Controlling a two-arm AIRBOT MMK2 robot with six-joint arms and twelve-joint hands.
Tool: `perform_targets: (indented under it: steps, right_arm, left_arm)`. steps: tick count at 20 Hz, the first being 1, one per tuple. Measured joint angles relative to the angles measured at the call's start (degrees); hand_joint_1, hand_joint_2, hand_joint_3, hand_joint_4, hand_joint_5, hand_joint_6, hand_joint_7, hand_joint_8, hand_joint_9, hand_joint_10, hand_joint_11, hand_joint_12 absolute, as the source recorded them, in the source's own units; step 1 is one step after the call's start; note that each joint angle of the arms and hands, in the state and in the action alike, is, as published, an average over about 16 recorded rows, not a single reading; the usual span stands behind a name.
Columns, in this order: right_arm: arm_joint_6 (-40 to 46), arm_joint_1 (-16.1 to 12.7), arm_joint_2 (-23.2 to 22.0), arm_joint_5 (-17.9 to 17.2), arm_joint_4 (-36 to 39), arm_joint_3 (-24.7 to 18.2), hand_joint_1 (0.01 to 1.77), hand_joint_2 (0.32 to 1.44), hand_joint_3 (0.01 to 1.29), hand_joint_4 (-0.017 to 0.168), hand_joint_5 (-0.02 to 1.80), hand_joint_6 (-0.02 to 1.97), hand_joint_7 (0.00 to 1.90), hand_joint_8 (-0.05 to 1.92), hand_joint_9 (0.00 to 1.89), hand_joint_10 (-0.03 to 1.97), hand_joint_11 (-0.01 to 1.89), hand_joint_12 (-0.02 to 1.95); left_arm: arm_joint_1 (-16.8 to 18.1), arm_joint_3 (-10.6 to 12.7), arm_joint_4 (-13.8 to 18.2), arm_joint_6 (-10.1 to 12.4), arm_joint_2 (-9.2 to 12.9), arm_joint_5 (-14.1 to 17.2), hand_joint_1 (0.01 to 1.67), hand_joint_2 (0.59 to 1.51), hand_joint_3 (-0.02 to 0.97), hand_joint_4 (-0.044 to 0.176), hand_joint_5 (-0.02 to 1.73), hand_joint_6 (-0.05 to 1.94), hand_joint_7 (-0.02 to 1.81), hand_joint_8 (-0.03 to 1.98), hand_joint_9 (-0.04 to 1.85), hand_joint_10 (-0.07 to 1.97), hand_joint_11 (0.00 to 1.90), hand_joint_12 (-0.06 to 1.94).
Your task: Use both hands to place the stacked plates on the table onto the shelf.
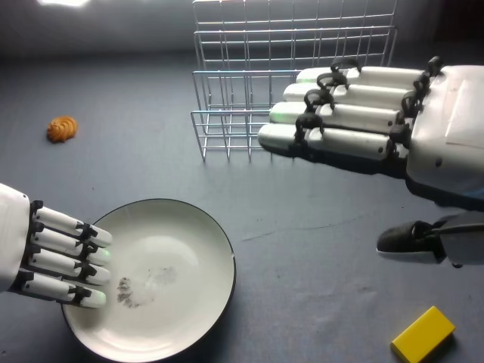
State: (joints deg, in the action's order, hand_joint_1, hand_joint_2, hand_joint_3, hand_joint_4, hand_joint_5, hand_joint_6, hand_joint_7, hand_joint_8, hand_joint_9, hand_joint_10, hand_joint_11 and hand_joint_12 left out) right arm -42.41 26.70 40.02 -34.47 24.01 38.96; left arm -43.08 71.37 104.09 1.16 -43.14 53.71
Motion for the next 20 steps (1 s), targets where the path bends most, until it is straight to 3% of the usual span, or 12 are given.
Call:
perform_targets:
  steps: [11,20]
  right_arm:
    - [-1.29,0.05,0.48,1.09,-0.07,0.0,1.08,1.02,0.02,0.002,0.02,0.02,0.02,0.01,0.01,0.01,0.02,0.01]
    - [-3.5,0.06,1.13,2.75,-0.18,0.0,1.09,1.02,0.02,0.002,0.02,0.02,0.02,0.01,0.01,0.0,0.03,0.02]
  left_arm:
    - [-3.23,-0.43,-0.71,1.68,-0.87,-3.04,0.01,1.152,0.021,-0.004,0.0,-0.02,0.02,-0.01,0.02,0.01,0.02,-0.01]
    - [-4.39,-2.78,-2.25,2.5,-1.11,-5.88,0.01,1.155,0.022,-0.006,-0.01,-0.02,0.0,-0.01,0.02,0.01,0.02,0.0]
